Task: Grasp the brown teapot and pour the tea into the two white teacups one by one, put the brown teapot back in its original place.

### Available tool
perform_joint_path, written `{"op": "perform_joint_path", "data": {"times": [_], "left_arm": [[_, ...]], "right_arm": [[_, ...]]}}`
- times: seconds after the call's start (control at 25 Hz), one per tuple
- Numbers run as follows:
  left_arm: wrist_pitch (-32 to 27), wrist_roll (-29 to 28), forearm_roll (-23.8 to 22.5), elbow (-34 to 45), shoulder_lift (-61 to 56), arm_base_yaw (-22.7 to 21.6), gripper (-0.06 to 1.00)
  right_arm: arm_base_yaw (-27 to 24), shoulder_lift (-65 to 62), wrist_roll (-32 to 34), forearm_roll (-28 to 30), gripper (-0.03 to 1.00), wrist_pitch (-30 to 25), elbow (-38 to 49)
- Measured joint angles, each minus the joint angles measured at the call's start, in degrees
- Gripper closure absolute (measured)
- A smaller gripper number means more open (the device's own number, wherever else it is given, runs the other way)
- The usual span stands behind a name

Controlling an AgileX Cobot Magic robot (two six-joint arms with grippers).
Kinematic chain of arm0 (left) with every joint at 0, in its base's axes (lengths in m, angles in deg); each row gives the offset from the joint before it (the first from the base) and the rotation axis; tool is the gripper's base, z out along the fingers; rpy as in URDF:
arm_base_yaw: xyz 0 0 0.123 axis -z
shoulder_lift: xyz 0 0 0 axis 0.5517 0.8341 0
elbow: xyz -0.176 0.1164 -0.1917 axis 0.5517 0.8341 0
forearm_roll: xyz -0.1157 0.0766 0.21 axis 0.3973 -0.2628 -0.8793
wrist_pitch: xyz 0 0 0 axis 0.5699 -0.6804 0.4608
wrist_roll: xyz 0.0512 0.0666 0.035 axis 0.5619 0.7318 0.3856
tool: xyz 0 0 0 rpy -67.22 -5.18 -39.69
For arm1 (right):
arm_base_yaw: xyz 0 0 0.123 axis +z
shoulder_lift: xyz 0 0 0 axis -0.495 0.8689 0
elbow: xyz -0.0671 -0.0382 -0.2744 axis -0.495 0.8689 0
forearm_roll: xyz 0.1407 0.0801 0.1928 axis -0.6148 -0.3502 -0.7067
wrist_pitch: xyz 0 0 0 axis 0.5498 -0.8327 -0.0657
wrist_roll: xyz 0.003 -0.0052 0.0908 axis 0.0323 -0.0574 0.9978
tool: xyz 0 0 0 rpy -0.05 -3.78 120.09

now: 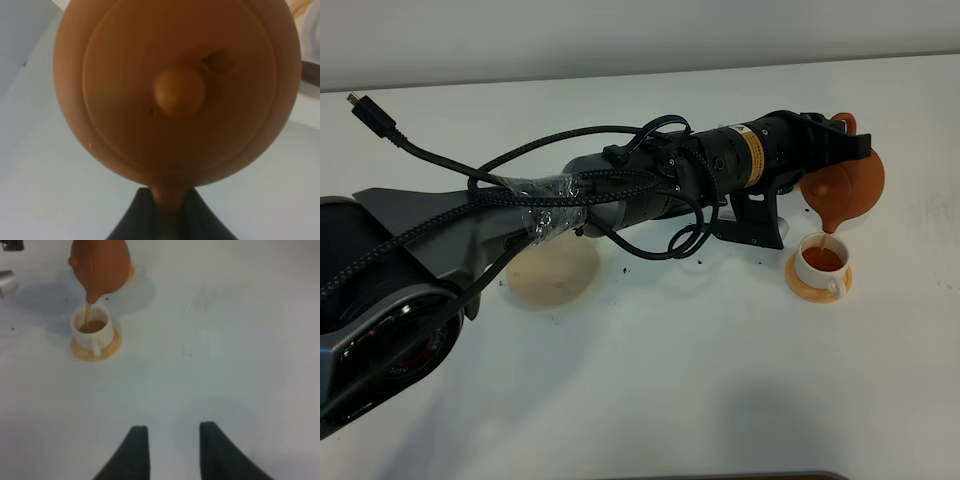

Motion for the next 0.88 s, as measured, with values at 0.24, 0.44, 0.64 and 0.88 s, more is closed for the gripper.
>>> {"op": "perform_joint_path", "data": {"times": [0.24, 0.44, 0.64, 0.88], "left_arm": [[1.9, 2.0, 0.0, 0.0, 0.0, 0.0, 0.83], [2.7, 3.0, 0.0, 0.0, 0.0, 0.0, 0.83], [3.0, 6.2, 0.0, 0.0, 0.0, 0.0, 0.83], [4.5, 7.9, 0.0, 0.0, 0.0, 0.0, 0.83]], "right_arm": [[0.0, 0.0, 0.0, 0.0, 0.73, 0.0, 0.0], [0.0, 0.0, 0.0, 0.0, 0.73, 0.0, 0.0], [0.0, 0.0, 0.0, 0.0, 0.73, 0.0, 0.0], [0.0, 0.0, 0.0, 0.0, 0.73, 0.0, 0.0]]}}
